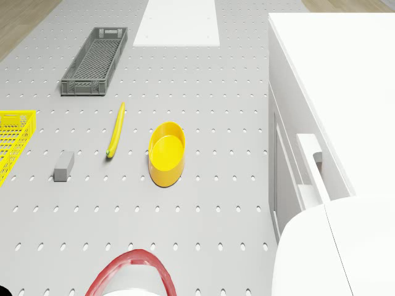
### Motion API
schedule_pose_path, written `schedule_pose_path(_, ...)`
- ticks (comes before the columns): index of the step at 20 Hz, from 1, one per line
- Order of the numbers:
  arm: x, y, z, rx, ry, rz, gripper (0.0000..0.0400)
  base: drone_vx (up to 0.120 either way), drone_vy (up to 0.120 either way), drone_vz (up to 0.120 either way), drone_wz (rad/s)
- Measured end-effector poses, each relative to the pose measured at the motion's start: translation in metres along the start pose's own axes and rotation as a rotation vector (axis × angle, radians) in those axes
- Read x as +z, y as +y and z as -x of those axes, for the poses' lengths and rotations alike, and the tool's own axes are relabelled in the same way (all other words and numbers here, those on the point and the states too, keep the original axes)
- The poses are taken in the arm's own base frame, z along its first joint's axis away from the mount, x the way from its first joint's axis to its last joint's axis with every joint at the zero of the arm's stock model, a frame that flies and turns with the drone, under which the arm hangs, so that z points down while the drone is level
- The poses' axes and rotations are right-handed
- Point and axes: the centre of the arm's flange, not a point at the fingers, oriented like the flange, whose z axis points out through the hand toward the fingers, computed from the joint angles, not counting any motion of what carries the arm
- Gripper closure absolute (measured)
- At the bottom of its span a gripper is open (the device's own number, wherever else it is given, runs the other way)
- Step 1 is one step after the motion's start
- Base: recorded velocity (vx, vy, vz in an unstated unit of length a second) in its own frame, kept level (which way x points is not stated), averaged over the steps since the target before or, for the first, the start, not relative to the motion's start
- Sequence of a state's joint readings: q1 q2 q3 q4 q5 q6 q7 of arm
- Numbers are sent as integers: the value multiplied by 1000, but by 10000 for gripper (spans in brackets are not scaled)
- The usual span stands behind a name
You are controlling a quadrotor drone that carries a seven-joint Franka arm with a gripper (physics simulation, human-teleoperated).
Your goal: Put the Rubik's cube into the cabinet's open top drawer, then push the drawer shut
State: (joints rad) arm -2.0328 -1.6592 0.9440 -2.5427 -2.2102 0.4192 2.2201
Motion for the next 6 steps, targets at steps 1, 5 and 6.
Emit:
schedule_pose_path(1,0,0,0,0,0,0,295,0,0,0,0)
schedule_pose_path(5,0,0,0,0,0,0,295,0,0,0,0)
schedule_pose_path(6,0,0,0,0,0,0,295,0,0,0,0)
